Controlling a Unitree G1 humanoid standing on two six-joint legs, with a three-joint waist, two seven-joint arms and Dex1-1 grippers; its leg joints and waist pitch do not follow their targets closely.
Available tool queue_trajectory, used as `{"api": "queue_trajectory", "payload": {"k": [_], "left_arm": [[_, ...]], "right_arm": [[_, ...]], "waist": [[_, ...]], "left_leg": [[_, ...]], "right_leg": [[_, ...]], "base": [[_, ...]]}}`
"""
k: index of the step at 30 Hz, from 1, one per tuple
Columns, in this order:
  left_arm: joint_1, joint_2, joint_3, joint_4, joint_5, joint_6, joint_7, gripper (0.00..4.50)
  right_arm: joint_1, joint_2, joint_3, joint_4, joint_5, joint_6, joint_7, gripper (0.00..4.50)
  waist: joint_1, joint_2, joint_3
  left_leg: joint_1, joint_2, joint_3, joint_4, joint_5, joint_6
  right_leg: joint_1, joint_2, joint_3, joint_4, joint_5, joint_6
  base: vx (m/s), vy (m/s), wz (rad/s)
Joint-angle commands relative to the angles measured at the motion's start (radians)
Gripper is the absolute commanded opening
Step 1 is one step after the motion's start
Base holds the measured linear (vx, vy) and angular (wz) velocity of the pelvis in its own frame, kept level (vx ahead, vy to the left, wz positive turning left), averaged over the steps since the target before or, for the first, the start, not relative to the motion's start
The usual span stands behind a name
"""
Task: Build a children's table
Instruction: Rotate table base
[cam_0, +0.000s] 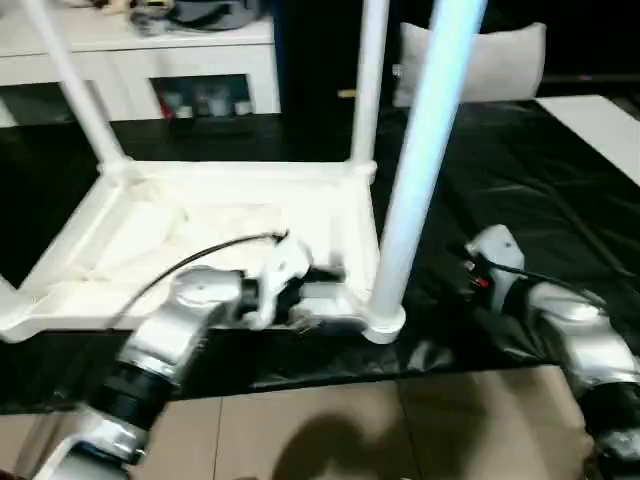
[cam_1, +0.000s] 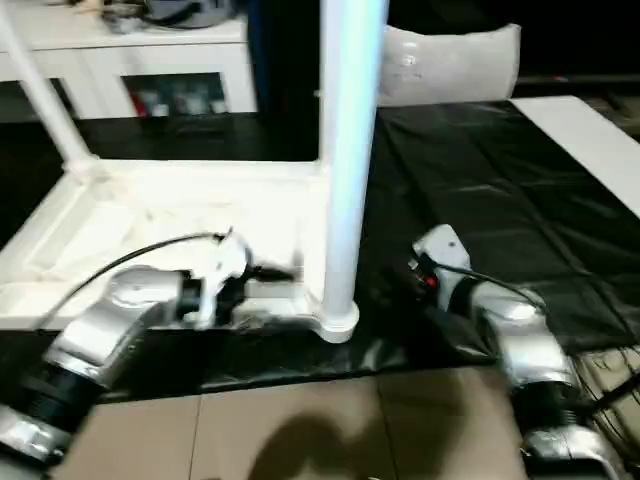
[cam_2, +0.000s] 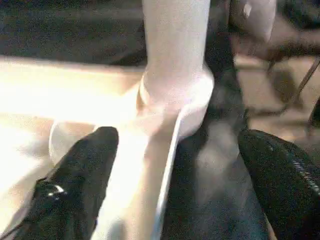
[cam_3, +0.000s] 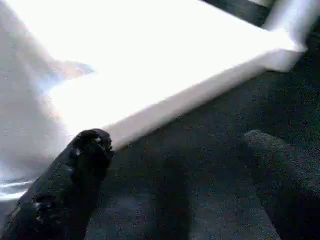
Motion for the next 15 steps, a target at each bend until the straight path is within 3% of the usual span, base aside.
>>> {"api": "queue_trajectory", "payload": {"k": [1,2,9,15], "left_arm": [[-0.03,0.006,-0.006,0.051,0.03,-0.047,0.006,3.89],[-0.048,0.001,-0.005,0.097,0.029,-0.063,0.003,3.77],[-0.118,-0.033,0.015,0.267,0.022,-0.11,-0.048,3.31],[-0.155,-0.055,0.018,0.356,0.027,-0.146,-0.071,2.88]], "right_arm": [[0.008,-0.022,0.008,-0.052,0.032,0.034,0.056,4.5],[0.016,-0.032,0.012,-0.086,0.057,0.068,0.09,4.5],[0.04,-0.062,0.032,-0.182,0.129,0.174,0.18,4.5],[0.051,-0.075,0.026,-0.223,0.153,0.222,0.202,4.5]], "waist": [[0.009,-0.008,-0.062],[0.013,-0.012,-0.061],[0.023,-0.009,-0.065],[0.03,-0.01,-0.064]], "left_leg": [[-0.004,0.014,0.0,-0.073,-0.216,0.081],[-0.005,0.014,0.0,-0.072,-0.208,0.077],[-0.01,0.015,-0.002,-0.07,-0.178,0.08],[-0.007,0.013,0.0,-0.069,-0.182,0.073]], "right_leg": [[0.062,-0.047,0.041,-0.083,-0.401,-0.125],[0.063,-0.048,0.041,-0.082,-0.397,-0.129],[0.066,-0.053,0.041,-0.077,-0.352,-0.15],[0.065,-0.052,0.04,-0.082,-0.383,-0.137]], "base": [[0.0,0.0,0.0],[0.0,0.0,0.0],[0.0,0.0,0.0],[0.0,0.0,0.0]]}}
